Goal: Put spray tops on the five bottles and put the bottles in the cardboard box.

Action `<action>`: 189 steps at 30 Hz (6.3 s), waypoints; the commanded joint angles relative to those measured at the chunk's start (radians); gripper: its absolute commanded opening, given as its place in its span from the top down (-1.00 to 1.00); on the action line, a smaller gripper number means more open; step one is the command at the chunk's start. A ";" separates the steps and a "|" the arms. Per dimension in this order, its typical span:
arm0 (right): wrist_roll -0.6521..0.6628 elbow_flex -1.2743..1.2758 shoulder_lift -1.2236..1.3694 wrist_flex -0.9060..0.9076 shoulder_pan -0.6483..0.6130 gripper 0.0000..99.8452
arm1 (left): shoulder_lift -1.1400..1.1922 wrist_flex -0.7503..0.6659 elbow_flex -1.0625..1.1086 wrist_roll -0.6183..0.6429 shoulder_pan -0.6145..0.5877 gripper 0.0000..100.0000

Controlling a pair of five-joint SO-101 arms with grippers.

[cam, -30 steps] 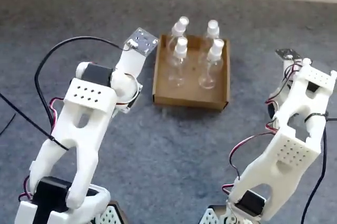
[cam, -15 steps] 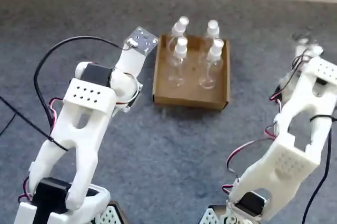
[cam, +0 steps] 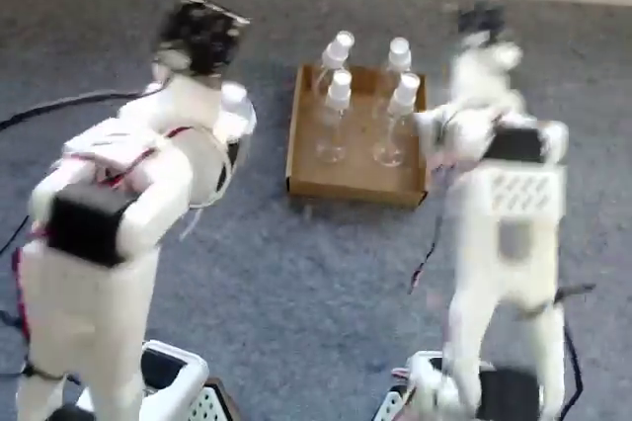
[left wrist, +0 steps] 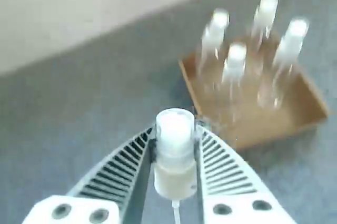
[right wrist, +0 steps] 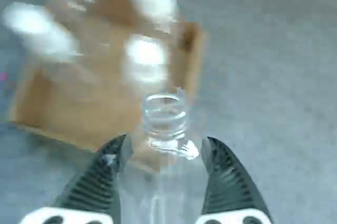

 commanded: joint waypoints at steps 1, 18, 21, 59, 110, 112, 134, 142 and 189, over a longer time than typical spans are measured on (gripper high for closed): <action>-0.078 0.344 -0.271 -0.189 -0.179 0.99 | -0.056 -0.106 -0.104 0.063 0.019 0.99; -0.255 0.954 -0.731 -0.727 -0.424 0.99 | -0.059 -0.598 0.047 0.195 0.292 0.99; -0.255 1.015 -0.805 -0.736 -0.424 0.99 | -0.059 -0.658 0.099 0.196 0.321 0.99; -0.259 1.038 -0.926 -0.624 -0.403 0.99 | -0.140 -0.448 0.495 0.189 0.312 0.72; -0.273 0.452 -0.375 -0.619 -0.275 0.99 | -0.716 -0.330 0.983 0.000 -0.041 0.58; -0.315 0.381 -0.291 -0.607 -0.298 0.99 | -0.762 -0.384 1.061 0.002 -0.016 0.56; -0.427 -0.021 -0.044 -0.151 -0.552 0.99 | -0.868 -0.628 1.307 -0.021 0.064 0.58; -0.347 -0.027 -0.042 -0.099 -0.527 0.99 | -0.872 -0.626 1.316 -0.025 0.062 0.58; -0.176 0.610 -0.028 -0.997 -0.309 0.99 | -0.877 -0.617 1.371 -0.026 -0.108 0.58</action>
